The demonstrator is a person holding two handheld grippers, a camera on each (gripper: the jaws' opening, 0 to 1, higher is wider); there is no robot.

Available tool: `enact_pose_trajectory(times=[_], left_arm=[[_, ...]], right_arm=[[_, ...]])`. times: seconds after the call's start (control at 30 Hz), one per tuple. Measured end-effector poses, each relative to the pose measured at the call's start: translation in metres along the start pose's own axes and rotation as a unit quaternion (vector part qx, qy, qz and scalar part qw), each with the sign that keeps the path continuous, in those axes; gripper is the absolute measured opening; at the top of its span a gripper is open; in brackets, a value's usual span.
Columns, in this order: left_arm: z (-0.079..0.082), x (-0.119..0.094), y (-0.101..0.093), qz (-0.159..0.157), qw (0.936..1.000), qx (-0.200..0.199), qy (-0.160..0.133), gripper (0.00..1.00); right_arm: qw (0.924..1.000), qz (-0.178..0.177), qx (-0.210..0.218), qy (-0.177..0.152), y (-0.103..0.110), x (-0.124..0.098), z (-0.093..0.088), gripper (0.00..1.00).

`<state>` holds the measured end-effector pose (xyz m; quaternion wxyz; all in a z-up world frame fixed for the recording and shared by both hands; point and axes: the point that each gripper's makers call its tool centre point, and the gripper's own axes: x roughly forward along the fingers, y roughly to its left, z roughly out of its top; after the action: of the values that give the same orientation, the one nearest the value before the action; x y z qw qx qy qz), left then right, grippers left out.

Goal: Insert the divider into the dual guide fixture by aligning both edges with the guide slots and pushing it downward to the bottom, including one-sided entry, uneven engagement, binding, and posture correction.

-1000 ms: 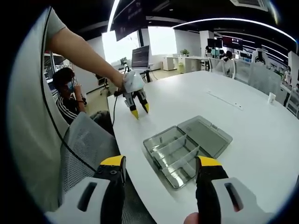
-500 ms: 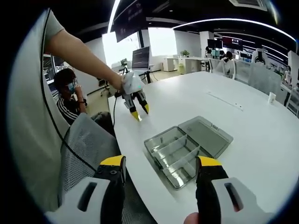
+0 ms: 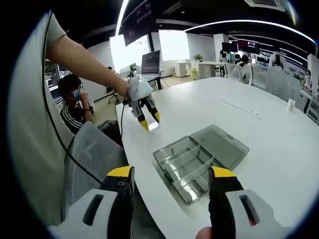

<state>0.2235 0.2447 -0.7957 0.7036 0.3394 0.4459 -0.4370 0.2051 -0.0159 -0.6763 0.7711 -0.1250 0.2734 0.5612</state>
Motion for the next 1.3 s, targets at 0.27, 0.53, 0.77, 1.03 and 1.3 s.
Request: enact_pose_trajectory(times=[0.27,0.53,0.77,1.03,1.3], left_arm=[[0.013,-0.005,-0.001,0.012,0.9998,0.0,-0.015,0.29],[0.029,-0.013,-0.01,0.029,0.999,0.006,-0.035,0.29],[0.053,-0.022,-0.015,0.045,0.9972,0.019,-0.057,0.29],[0.081,-0.033,-0.023,0.061,0.9943,0.031,-0.082,0.29],[0.112,-0.047,-0.03,0.077,0.9899,0.051,-0.108,0.29]], right_arm=[[1.0,0.001,-0.001,-0.004,0.0,0.0,0.004,0.57],[1.0,0.003,0.001,-0.009,0.001,-0.001,0.005,0.56],[0.9999,0.006,0.002,-0.014,0.002,-0.001,0.008,0.56],[0.9997,0.008,0.006,-0.024,0.001,-0.002,0.013,0.55],[0.9989,0.006,0.02,-0.042,-0.004,-0.004,0.021,0.53]])
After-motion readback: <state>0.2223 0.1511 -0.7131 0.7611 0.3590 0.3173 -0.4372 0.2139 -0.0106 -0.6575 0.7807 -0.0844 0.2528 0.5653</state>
